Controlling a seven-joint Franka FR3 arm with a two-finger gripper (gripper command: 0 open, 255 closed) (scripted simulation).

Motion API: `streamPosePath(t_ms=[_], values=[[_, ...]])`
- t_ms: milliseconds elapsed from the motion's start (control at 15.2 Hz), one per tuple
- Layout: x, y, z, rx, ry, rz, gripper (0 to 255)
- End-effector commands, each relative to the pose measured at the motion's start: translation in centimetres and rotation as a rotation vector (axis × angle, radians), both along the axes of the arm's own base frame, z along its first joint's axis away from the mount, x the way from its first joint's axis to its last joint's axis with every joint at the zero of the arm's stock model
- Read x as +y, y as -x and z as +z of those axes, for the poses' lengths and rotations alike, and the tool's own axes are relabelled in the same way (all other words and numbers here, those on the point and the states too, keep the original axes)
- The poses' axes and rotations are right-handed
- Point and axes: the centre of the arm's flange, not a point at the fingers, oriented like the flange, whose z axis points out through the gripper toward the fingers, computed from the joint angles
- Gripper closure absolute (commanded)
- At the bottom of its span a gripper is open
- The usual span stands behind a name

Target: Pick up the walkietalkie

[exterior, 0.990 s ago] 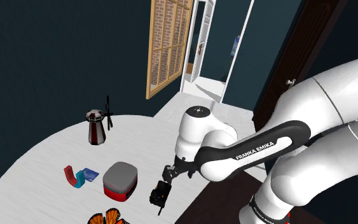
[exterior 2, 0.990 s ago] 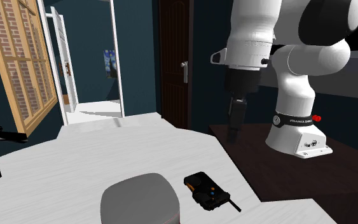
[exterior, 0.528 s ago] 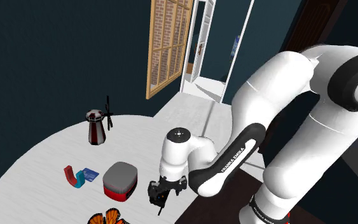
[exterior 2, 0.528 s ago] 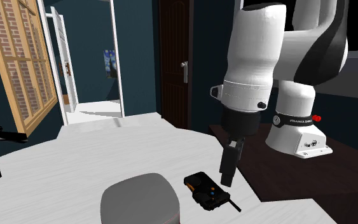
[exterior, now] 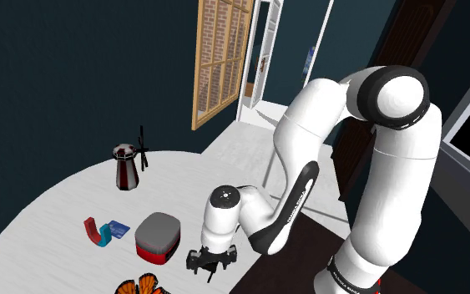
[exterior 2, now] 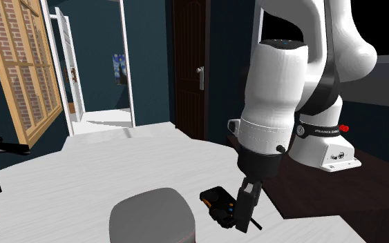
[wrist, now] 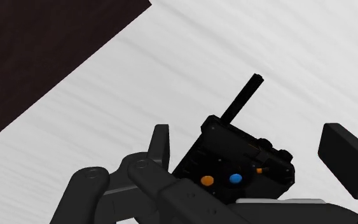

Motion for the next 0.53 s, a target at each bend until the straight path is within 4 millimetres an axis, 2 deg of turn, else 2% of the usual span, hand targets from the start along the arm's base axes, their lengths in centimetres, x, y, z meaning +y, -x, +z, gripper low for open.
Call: streamPosePath(t_ms=[0, 132, 198, 462], values=[[-0.02, -0.04, -1.09, -0.001, 0.001, 0.001, 0], [-0.02, -0.04, -1.4, -0.001, 0.001, 0.001, 0], [0.02, -0.01, -1.39, -0.001, 0.001, 0.001, 255], [0.05, -0.02, -1.38, -0.001, 0.001, 0.001, 255]])
